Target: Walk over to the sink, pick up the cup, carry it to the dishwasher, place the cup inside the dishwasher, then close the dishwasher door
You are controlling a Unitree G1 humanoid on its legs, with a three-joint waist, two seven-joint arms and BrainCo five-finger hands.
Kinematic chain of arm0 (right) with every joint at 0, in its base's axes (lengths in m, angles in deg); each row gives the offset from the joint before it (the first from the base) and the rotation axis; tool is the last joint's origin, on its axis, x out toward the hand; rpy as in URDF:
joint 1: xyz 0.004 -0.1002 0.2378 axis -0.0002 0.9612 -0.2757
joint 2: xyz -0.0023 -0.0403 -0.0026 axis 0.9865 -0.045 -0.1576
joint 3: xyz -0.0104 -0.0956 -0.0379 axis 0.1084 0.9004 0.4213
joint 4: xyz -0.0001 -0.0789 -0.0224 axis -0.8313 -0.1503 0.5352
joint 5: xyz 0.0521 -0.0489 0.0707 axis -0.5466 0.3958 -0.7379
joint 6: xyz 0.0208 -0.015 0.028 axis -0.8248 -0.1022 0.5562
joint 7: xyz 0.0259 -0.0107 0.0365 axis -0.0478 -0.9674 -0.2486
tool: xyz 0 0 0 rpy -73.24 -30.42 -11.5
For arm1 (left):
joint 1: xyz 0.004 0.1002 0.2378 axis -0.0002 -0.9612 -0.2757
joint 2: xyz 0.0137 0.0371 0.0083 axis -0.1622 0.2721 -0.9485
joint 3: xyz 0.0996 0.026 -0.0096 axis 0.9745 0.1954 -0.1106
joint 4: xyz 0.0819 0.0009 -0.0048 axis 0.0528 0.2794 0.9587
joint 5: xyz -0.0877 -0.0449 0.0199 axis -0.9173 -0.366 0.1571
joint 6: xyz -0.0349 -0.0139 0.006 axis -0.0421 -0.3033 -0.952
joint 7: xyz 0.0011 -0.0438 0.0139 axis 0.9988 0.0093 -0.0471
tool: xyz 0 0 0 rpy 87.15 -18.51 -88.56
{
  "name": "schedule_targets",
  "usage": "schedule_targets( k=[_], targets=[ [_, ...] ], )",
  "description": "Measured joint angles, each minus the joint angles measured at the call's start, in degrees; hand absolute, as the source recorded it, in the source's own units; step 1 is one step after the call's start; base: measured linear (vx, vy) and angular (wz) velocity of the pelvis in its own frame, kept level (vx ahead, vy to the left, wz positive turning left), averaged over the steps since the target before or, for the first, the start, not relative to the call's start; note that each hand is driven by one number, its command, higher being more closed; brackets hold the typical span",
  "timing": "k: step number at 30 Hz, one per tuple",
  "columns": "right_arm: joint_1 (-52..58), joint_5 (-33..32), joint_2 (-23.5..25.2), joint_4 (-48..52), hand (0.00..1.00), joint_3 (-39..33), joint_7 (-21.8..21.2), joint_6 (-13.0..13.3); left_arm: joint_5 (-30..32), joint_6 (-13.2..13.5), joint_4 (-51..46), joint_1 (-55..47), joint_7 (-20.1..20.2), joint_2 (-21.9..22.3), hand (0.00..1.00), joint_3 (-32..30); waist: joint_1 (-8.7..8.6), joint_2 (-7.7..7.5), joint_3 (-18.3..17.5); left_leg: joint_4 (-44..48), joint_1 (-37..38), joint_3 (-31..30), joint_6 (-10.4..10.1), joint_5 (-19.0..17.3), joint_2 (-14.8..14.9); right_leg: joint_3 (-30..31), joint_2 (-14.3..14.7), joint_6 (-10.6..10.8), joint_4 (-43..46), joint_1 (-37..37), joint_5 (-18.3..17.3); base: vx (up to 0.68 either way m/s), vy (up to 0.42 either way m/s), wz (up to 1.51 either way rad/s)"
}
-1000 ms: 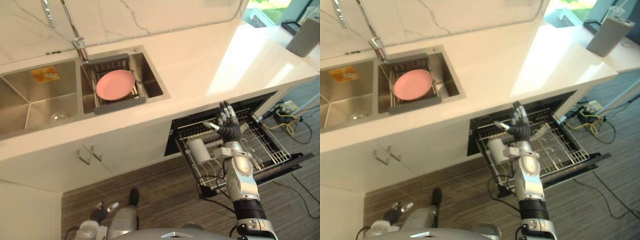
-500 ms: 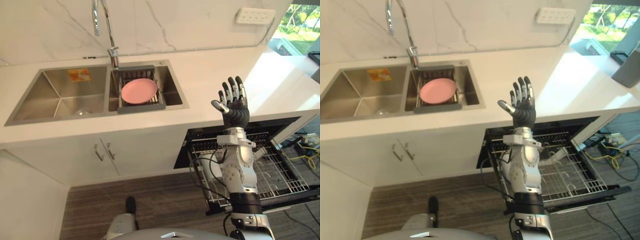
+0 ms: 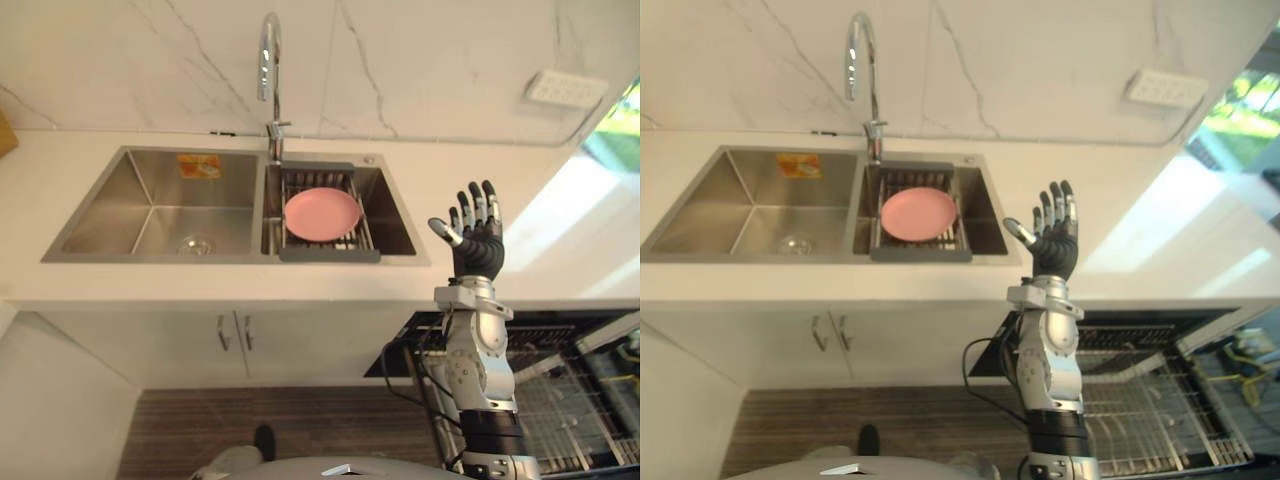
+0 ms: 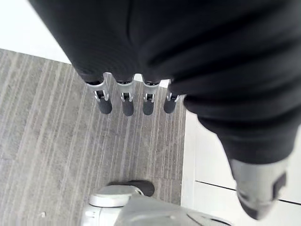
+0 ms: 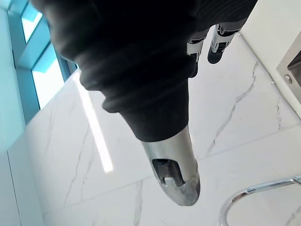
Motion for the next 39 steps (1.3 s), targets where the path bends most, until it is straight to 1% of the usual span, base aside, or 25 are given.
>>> schedule_targets(
  k=[1, 2, 4, 5, 6, 7, 9, 10, 12, 13, 14, 15, 18, 19, 24, 25, 26, 28, 29, 31, 32, 33, 35, 37, 39],
  targets=[
    [-0.02, -0.09, -0.2, 0.19, 0.0, -0.12, -0.61, 0.01, 0.06, -0.09, -0.01, 0.58, 0.15, -0.15, 0.0, -0.2, -0.39, 0.03, 0.01, -0.22, 0.58, -0.77, -0.16, -0.61, 0.52, 0.23, 2.49, 0.3, -6.64, -1.06, -0.15, 0.13, -0.089, 0.14],
    [0.02, -0.29, -0.39, 0.21, 0.0, -0.49, -1.26, 0.02, 0.12, -0.12, -0.03, 1.25, 0.42, -0.17, 0.0, -0.2, -0.76, 0.09, 0.05, -0.23, 0.87, -1.28, -0.25, -0.98, 0.66, 1.34, 3.87, 0.57, -10.45, -2.45, 0.27, 0.13, -0.099, 0.19],
    [0.39, -1.67, -0.69, 0.22, 0.0, -1.61, -2.13, 0.03, 0.19, -0.06, -0.03, 2.42, 0.88, -0.19, 0.0, -0.16, -1.46, 0.34, 0.26, -0.23, 0.49, -2.2, -0.6, -1.24, 0.7, 5.26, 5.61, 1.09, -15.88, -4.71, 3.05, 0.1, -0.102, 0.36],
    [1.41, -2.45, -0.72, 0.68, 0.0, -2.71, -3.25, 0.09, 0.23, -0.1, -0.04, 2.37, 1.4, -0.28, 0.0, -0.2, -2.08, 0.21, 0.23, -0.27, 1.08, -3.12, -0.95, -1.46, 0.13, 6.25, 5.49, 1.02, -18.35, -4.64, 5.21, 0.14, -0.167, 0.51],
    [1.98, -2.48, -0.72, 1.32, 0.0, -3.52, -3.93, 0.1, 0.43, -0.12, -0.21, 2.12, 1.66, -0.42, 0.0, -0.27, -2.17, -0.12, 0.22, -0.28, 1.61, -3.94, -1.38, -1.75, -0.62, 6.33, 5.01, 0.89, -20.12, -3.87, 5.51, 0.17, -0.197, 0.58],
    [2.33, -2.43, -0.86, 2.73, 0.0, -4.4, -4.88, 0.1, 1.41, -0.25, -0.46, 1.84, 1.82, -0.3, 0.0, -0.29, -2.4, -0.8, 0.17, -0.28, 2.43, -4.49, -1.89, -2.0, -1.13, 6.15, 4.61, 1.62, -21.79, -2.77, 8.38, 0.24, -0.205, 0.4],
    [2.31, -2.34, -1.56, 4.82, 0.0, -5.38, -6.4, 0.16, 2.39, -0.57, -0.47, 1.48, 2.35, 0.78, 0.0, -0.34, -2.17, 0.61, 0.52, -0.25, 2.9, -4.37, -3.08, -2.38, 0.1, 5.56, 5.93, 1.59, -23.85, -1.68, 9.76, 0.2, -0.149, 0.14],
    [2.27, -2.33, -2.02, 5.08, 0.0, -5.36, -7.29, 0.11, 2.61, -0.59, -0.47, 1.0, 2.69, 1.38, 0.0, -0.35, -2.17, 1.73, 0.45, -0.24, 2.85, -4.33, -4.02, -2.52, 1.12, 4.83, 7.1, 1.51, -26.63, -0.43, 11.31, 0.16, -0.132, -0.06],
    [2.34, -2.33, -2.8, 4.67, 0.0, -5.35, -7.76, -0.74, 4.05, -0.59, -0.39, -0.01, 2.91, 1.78, 0.0, -0.29, -2.22, 2.27, 0.29, -0.24, 2.9, -4.16, -5.12, -3.28, 2.53, 4.38, 8.79, 1.24, -30.41, 1.44, 14.29, 0.16, -0.121, -0.08],
    [2.32, -2.32, -2.9, 4.68, 0.0, -5.38, -7.84, -1.09, 4.22, -0.59, -0.39, -0.14, 2.91, 1.76, 0.0, -0.28, -2.23, 2.33, 0.26, -0.24, 2.95, -4.1, -5.38, -3.51, 2.9, 4.3, 9.26, 1.09, -31.19, 1.87, 14.5, 0.17, -0.097, -0.09],
    [2.34, -2.21, -2.93, 4.59, 0.0, -5.35, -8.65, -1.84, 4.43, -0.57, -0.38, -0.34, 2.8, 1.72, 0.0, -0.28, -2.23, 2.54, 0.07, -0.24, 3.07, -3.98, -5.62, -3.74, 3.5, 4.13, 9.93, 0.34, -32.44, 2.56, 15.25, 0.17, -0.078, -0.1],
    [2.33, -1.62, -2.93, 4.54, 0.0, -5.15, -9.85, -2.83, 4.46, -0.51, -0.4, -0.05, 2.57, 1.55, 0.0, -0.24, -2.22, 2.34, 0.15, -0.21, 3.17, -3.81, -5.81, -3.95, 3.98, 4.05, 10.53, 0.14, -33.21, 3.14, 15.77, 0.2, -0.089, -0.09],
    [2.38, -0.8, -2.94, 4.36, 0.0, -4.05, -11.74, -4.17, 4.43, -0.19, -0.4, 0.3, 2.4, 1.32, 0.0, -0.02, -2.52, 2.14, 0.28, 0.06, 3.89, -3.62, -6.03, -4.4, 4.23, 3.8, 10.79, 0.1, -34.37, 4.51, 15.8, 0.11, -0.029, -0.02],
    [4.43, -6.29, -2.52, -0.62, 0.0, 1.38, -18.83, -5.04, 3.39, 0.46, -1.59, -0.09, 2.33, 1.12, 0.0, 2.61, -2.74, 3.08, -0.38, -0.31, 4.79, -1.9, -5.77, -5.16, 3.45, 3.1, 10.13, 0.73, -37.15, 7.65, 16.42, 0.0, 0.0, 0.0],
    [4.43, -6.63, -2.51, -0.62, 0.0, 1.43, -18.77, -5.03, 3.15, 0.44, -1.58, -0.11, 2.41, 1.16, 0.0, 2.58, -2.58, 3.27, -0.41, -0.31, 4.53, -2.87, -5.66, -4.84, 3.23, 1.66, 9.73, 0.73, -36.63, 7.64, 16.43, -0.01, -0.002, 0.1],
    [4.3, -7.75, -2.44, -0.65, 0.0, 1.46, -18.57, -5.01, 1.21, 0.18, -1.57, -0.11, 2.68, 1.16, 0.0, 2.46, -2.39, 3.32, -0.43, -0.31, 4.3, -3.56, -5.37, -4.49, 3.07, 1.03, 9.46, 0.82, -36.44, 7.7, 16.38, -0.01, 0.005, 0.3],
    [3.88, -8.94, -2.25, -0.78, 0.0, 1.47, -18.1, -4.99, -1.15, -0.17, -1.53, -0.15, 2.96, 1.17, 0.0, 2.04, -1.72, 3.32, -0.43, -0.3, 4.19, -3.96, -5.43, -4.43, 2.95, 0.67, 9.32, 0.92, -36.52, 7.88, 16.44, -0.01, 0.007, 0.27],
    [2.71, -9.29, -2.16, -1.19, 0.0, 1.5, -16.59, -5.02, -5.38, -1.06, -1.47, -0.25, 3.59, 1.63, 0.0, 0.48, -0.49, 3.27, -0.45, -0.29, 4.33, -4.21, -5.34, -4.32, 2.83, -0.17, 9.12, 1.14, -36.83, 8.42, 16.59, -0.02, 0.004, 0.15],
    [1.78, -9.25, -2.17, -1.94, 0.0, 1.5, -16.06, -5.23, -6.97, -1.35, -1.46, -0.32, 3.78, 1.63, 0.0, -0.15, -0.26, 3.22, -0.48, -0.29, 4.35, -4.17, -5.33, -4.3, 2.81, -0.19, 9.08, 1.17, -36.85, 8.47, 16.62, -0.03, 0.006, 0.09],
    [-2.75, -7.58, -2.96, -5.98, 0.0, 1.4, -14.14, -8.51, -12.46, -2.57, -1.03, -0.4, 4.47, 1.87, 0.0, -2.19, 0.72, 3.07, -0.56, -0.29, 4.08, -3.66, -5.38, -4.15, 2.81, -0.68, 8.96, 1.51, -37.92, 8.88, 16.91, -0.04, 0.009, 0.09],
    [-3.64, -6.31, -3.49, -7.04, 0.0, 1.45, -13.83, -9.6, -13.6, -2.79, -0.84, -0.42, 4.74, 1.88, 0.0, -2.62, 0.75, 2.96, -0.63, -0.29, 3.83, -3.27, -5.42, -4.06, 2.85, -1.23, 8.91, 1.73, -38.48, 9.1, 17.02, -0.07, 0.007, 0.23],
    [-5.05, -2.92, -5.28, -8.83, 0.0, 1.53, -13.34, -12.11, -15.65, -3.46, -0.48, -0.38, 5.17, 2.06, 0.0, -3.88, 0.94, 2.81, -0.76, -0.29, 3.35, -2.29, -5.55, -3.96, 3.02, -2.33, 8.75, 1.63, -39.53, 9.38, 17.22, -0.06, 0.007, 0.26],
    [-7.91, 3.24, -9.66, -11.79, 0.0, 1.61, -13.17, -15.62, -18.78, -5.4, -0.4, -0.66, 5.51, 2.6, 0.0, -6.53, 1.21, 2.58, -0.98, -0.18, 2.73, -0.85, -5.82, -3.56, 3.21, -3.16, 8.73, 1.6, -41.05, 8.91, 17.98, -0.03, 0.008, 0.19],
    [-11.23, 5.8, -12.45, -13.56, 0.0, 2.07, -13.16, -17.42, -19.09, -6.37, -0.39, -1.3, 6.33, 2.94, 0.0, -7.71, 1.5, 2.62, -1.0, 0.02, 2.53, 0.87, -5.83, -3.56, 3.42, -1.63, 9.0, 1.63, -41.59, 8.17, 18.8, 0.02, 0.007, -0.31],
    [-12.75, 7.75, -13.95, -13.7, 0.0, 3.1, -12.76, -17.84, -19.07, -6.37, -0.32, -2.11, 6.95, 2.98, 0.0, -7.71, 1.39, 2.48, -1.08, 0.05, 2.69, 2.56, -5.89, -3.74, 3.69, -0.16, 9.43, 1.42, -42.33, 8.0, 19.58, 0.04, -0.005, -0.48]
  ],
)
